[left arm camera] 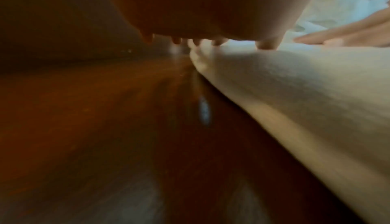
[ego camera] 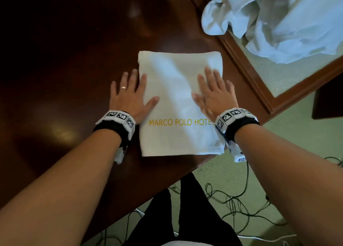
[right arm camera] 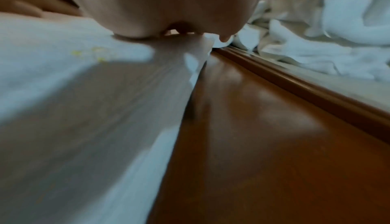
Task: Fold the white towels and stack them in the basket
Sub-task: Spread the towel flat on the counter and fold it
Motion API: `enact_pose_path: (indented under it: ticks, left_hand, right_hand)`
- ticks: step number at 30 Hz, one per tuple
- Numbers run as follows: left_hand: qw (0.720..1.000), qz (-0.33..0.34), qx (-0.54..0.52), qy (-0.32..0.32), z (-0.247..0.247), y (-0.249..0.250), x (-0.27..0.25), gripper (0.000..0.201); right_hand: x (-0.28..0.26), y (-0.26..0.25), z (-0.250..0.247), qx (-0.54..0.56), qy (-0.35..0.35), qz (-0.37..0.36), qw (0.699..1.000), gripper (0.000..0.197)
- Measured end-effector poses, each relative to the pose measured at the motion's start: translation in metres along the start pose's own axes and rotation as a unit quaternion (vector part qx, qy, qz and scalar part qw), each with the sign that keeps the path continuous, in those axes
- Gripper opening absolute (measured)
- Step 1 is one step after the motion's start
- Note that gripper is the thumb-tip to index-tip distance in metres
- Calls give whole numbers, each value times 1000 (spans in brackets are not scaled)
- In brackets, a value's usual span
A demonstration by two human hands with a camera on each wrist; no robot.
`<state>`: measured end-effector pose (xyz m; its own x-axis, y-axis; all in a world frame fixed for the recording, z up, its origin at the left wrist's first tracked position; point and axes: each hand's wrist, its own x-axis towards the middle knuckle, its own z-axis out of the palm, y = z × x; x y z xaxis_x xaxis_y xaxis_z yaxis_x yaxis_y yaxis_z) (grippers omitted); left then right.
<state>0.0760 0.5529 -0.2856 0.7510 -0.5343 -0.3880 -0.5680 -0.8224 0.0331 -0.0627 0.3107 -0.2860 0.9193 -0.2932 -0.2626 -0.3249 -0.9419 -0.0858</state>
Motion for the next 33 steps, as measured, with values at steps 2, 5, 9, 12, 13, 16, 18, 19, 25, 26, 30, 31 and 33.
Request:
enact_pose_path:
  ticks: [2,5,9,12,13,16,18,19,25,26,30,31,33]
  left_hand:
    - [998,-53,-20,-4,-4,-6,-10,90]
    - [996,-68,-61,-7,-8,3,-35,82]
    - [964,-130,-223,-69,6,32,-55,74]
    - [914,-185,-357,-63,9,42,-56,70]
    - [905,-187,-378,-61,9,43,-56,65]
    - [906,-161,-389,-40,-1,48,-64,55]
    - [905,-143,-400,4,-15,55,-75,52]
    - [907,-129,-400,31,-23,60,-80,51]
    - [907,-23,-397,138,-98,100,-104,41]
    - [899,-7,-410,155,-113,108,-106,40]
    - [872,67,-443,197,-172,152,-102,42]
    - [870,84,-442,204,-186,165,-100,43]
    - [861,110,-449,214,-213,196,-95,47]
  right_hand:
    - [-14,1,-2,35,15,42,998,63]
    - [-43,-5,-1,134,48,141,980,67]
    - [-72,-14,12,265,-16,290,920,71]
    - [-80,-21,15,362,-27,343,866,66]
    - [-81,-22,14,388,-36,350,852,63]
    - [-86,-26,3,402,-52,346,846,60]
    - [-92,-29,-12,395,-26,348,850,63]
    - [-96,-30,-22,394,-11,349,850,61]
    - [-121,-8,-111,403,71,300,862,48]
    - [-125,-1,-126,416,94,289,857,49]
    - [-143,38,-185,444,177,263,838,45]
    - [-147,51,-197,444,194,261,835,45]
    - [-152,79,-222,439,226,263,829,47]
